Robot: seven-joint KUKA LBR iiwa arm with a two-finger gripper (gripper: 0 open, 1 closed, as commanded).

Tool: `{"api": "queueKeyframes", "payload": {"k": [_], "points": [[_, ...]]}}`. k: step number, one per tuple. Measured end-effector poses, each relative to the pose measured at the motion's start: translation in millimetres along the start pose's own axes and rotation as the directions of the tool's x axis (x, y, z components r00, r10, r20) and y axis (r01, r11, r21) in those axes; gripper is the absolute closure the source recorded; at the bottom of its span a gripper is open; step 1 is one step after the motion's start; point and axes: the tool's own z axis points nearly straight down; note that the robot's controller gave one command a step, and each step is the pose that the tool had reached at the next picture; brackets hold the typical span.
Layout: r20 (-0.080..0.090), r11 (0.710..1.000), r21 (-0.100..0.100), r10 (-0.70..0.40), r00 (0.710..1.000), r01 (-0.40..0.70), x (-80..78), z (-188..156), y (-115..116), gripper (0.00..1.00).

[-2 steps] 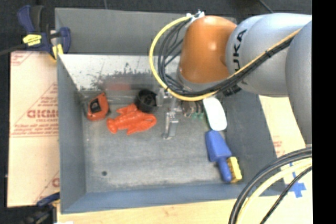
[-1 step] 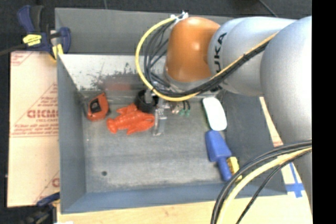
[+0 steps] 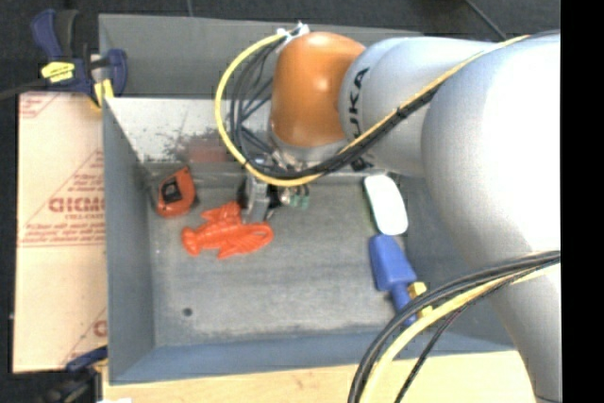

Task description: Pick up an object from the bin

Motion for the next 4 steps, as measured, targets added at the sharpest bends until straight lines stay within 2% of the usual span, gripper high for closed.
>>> {"api": "queueKeyframes", "payload": {"k": [1,2,3,4], "points": [[0.0,1.0,0.0,0.0,1.0,0.0,0.0,0.0,0.0,1.0],[-0.018,1.0,0.003,-0.003,1.0,0.004,1.6,-43.4,2.5,1.0],[-0.008,1.0,0.001,-0.002,1.0,0.002,-2.4,-85.5,-13.0,1.0],[-0.021,1.0,0.004,0.005,1.0,-0.005,2.9,-118.9,-20.0,1.0]]}}
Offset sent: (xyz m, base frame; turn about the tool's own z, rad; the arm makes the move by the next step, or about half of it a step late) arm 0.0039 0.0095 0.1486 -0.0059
